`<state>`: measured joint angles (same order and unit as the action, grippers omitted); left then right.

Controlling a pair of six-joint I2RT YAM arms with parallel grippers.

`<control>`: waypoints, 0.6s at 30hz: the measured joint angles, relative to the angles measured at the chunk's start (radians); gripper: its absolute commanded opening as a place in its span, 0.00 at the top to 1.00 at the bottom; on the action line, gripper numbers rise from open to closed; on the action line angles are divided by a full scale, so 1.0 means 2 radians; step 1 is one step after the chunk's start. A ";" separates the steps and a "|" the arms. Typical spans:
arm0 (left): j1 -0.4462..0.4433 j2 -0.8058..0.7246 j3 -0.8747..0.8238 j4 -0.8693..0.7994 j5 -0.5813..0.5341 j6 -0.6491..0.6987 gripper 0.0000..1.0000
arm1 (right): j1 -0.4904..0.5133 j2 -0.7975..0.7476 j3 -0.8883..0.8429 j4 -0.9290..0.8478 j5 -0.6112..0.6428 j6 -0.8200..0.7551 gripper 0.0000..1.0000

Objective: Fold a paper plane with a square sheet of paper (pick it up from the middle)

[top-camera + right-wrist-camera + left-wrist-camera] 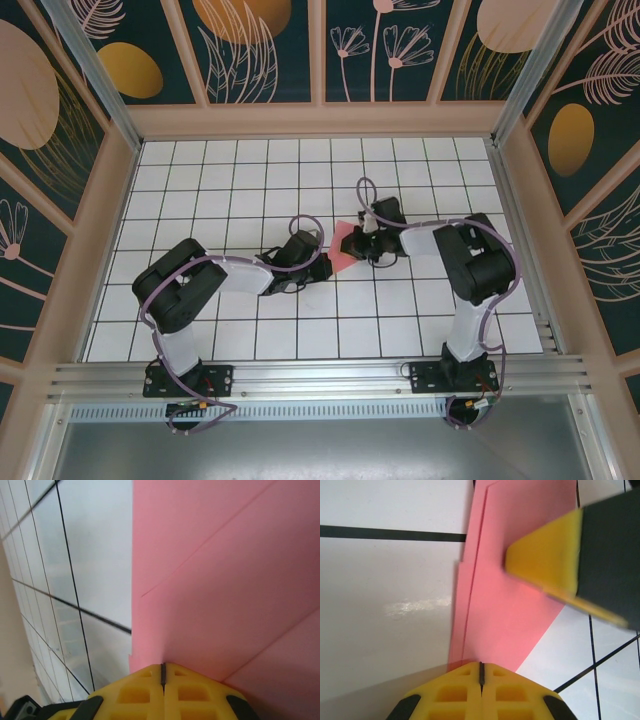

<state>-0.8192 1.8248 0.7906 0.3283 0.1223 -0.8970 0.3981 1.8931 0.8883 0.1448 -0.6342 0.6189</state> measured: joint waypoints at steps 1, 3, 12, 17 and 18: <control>0.000 0.000 -0.001 0.002 0.000 -0.001 1.00 | -0.010 0.003 0.003 0.001 -0.005 -0.002 0.98; 0.000 0.000 -0.005 0.007 0.000 -0.003 1.00 | -0.034 0.011 0.011 0.001 -0.010 -0.005 0.98; 0.000 0.000 -0.006 0.013 0.003 -0.003 1.00 | -0.091 0.031 0.056 -0.010 0.021 -0.019 0.93; 0.000 -0.005 0.004 -0.013 0.006 0.001 0.73 | -0.095 0.005 0.046 -0.019 0.048 -0.016 0.79; 0.000 -0.007 0.010 -0.022 0.005 0.002 0.69 | -0.092 -0.008 0.037 -0.020 0.052 -0.014 0.75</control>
<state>-0.8185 1.8099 0.8116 0.2848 0.1329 -0.8936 0.2134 1.8763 0.9627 0.1047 -0.5301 0.5915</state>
